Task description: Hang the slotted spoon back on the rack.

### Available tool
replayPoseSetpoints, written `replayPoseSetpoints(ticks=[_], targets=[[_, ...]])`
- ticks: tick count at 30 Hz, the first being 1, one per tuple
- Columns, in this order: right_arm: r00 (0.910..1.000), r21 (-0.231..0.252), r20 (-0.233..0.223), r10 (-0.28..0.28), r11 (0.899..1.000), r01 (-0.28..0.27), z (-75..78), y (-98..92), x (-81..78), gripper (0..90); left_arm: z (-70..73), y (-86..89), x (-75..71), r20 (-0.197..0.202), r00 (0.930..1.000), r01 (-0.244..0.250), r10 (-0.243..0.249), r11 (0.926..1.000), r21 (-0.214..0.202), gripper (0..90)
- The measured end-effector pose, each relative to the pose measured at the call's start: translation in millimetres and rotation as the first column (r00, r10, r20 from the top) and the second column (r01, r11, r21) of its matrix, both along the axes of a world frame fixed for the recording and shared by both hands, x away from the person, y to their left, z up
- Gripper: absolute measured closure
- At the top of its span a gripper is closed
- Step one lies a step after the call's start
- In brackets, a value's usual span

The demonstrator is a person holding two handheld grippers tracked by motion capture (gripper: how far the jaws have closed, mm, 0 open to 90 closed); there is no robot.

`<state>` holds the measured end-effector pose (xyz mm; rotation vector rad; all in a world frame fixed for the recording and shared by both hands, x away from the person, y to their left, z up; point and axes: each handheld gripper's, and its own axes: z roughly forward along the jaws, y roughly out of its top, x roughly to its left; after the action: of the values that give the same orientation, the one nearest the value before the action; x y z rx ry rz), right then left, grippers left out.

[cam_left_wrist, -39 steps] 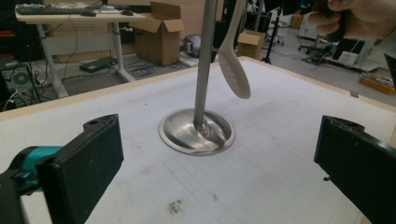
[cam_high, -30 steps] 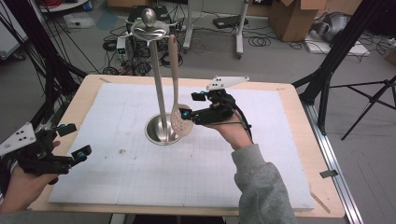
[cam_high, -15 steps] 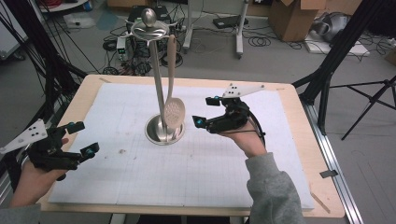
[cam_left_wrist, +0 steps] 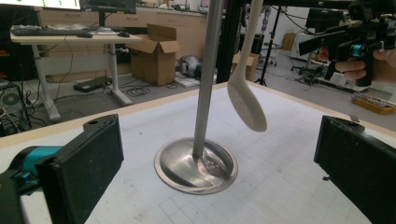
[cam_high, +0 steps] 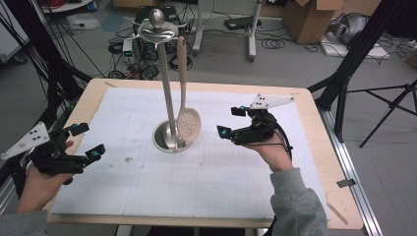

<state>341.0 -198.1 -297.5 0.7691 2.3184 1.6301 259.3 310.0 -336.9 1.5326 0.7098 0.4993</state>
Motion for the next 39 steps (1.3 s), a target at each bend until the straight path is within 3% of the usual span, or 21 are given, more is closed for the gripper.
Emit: replayPoseSetpoints(ticks=[8,20,26,39], targets=[[0.9982,-0.032,0.013,-0.058,0.998,0.058,-11.6,-21.7,-7.0,12.1,0.1,-3.6,1.0,-0.010,0.9999,0.009,-0.009,1.0000,0.003,1.7],[0.9907,-0.038,0.051,-0.126,0.991,0.128,-21.4,-48.9,-22.3,12.1,-3.0,-10.0,5.3,-0.023,0.9994,0.024,-0.024,0.9997,0.007,1.7],[0.9856,0.020,0.060,-0.158,0.987,0.157,-27.3,-64.0,-28.9,12.1,-3.6,-11.8,5.8,-0.024,0.9994,0.027,-0.026,0.9995,0.014,1.7],[0.9663,0.093,0.032,-0.255,0.963,0.251,-40.7,-98.1,-34.5,12.0,-2.4,-13.9,6.2,-0.021,0.9993,0.030,-0.030,0.9994,0.014,1.7]])
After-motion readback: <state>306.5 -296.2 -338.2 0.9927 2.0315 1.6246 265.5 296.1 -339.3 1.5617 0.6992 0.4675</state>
